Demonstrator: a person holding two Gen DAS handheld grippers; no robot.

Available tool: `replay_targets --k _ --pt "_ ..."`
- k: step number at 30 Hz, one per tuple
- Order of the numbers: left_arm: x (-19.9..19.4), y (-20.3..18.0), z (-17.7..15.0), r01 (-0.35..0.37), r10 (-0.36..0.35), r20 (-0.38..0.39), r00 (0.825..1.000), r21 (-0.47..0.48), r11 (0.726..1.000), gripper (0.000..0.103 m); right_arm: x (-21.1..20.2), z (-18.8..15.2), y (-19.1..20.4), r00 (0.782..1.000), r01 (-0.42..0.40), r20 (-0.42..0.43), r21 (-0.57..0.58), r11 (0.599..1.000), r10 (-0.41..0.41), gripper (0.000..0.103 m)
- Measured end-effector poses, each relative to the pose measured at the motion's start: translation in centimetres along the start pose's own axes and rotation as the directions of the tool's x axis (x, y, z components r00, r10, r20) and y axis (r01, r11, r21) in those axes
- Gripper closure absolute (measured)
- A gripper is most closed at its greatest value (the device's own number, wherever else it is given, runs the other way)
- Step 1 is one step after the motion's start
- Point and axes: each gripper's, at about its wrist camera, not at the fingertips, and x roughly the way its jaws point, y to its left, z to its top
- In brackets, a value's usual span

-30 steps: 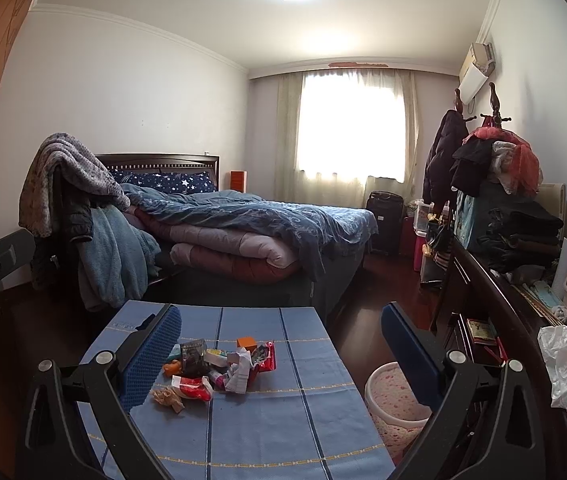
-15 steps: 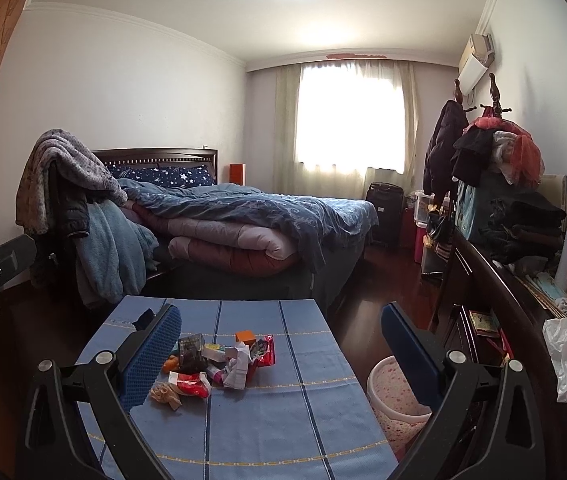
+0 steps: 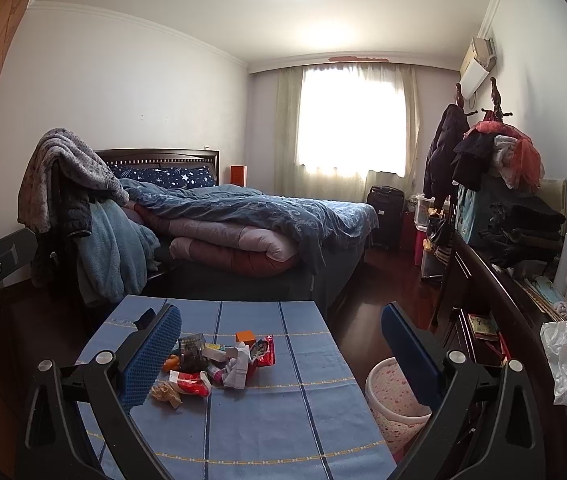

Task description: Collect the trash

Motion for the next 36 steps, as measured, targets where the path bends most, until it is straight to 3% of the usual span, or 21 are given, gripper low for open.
replay_targets --k 36 --pt "-0.19 -0.6 -0.53 0.008 -0.008 -0.006 1.0 0.005 1.0 0.003 0.22 -0.68 0.33 1.0 -0.001 -0.015 -0.006 1.0 0.001 0.004"
